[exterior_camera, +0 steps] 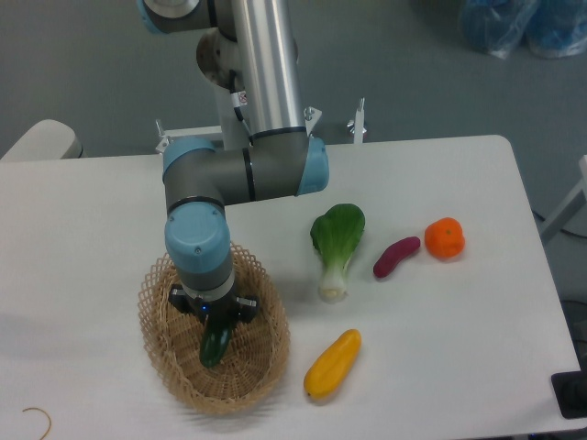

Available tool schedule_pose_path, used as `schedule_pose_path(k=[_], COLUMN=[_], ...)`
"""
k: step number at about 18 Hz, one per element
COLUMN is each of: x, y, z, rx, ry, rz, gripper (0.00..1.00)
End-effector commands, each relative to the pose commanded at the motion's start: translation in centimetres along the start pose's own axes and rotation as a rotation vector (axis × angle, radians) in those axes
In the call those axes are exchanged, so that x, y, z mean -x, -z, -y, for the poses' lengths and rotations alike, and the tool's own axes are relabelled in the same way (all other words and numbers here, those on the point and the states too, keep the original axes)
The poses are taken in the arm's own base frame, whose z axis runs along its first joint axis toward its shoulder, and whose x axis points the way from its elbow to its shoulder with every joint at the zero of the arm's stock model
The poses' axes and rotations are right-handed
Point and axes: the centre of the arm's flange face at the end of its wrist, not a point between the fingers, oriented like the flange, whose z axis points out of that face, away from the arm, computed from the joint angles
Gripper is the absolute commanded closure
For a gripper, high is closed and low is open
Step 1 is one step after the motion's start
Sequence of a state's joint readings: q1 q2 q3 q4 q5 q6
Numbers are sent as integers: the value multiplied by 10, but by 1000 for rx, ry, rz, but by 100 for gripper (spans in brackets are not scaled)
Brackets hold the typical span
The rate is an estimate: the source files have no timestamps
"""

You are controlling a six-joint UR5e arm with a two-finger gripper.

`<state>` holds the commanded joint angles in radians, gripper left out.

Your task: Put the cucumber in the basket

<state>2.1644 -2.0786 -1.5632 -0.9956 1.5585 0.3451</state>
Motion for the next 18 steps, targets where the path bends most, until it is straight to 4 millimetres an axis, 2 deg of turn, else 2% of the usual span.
schedule_pose_path(k=[4, 8, 13, 15, 18], x=[19, 68, 143, 169, 212], y=[22, 69, 137, 149, 166], z=[7, 7, -31, -46, -79], rx=[-2, -58, -82, -63, -11], ry=[-19, -46, -192, -290, -430], rz=[119, 168, 251, 265, 255], gripper=[0, 0, 0, 0, 0])
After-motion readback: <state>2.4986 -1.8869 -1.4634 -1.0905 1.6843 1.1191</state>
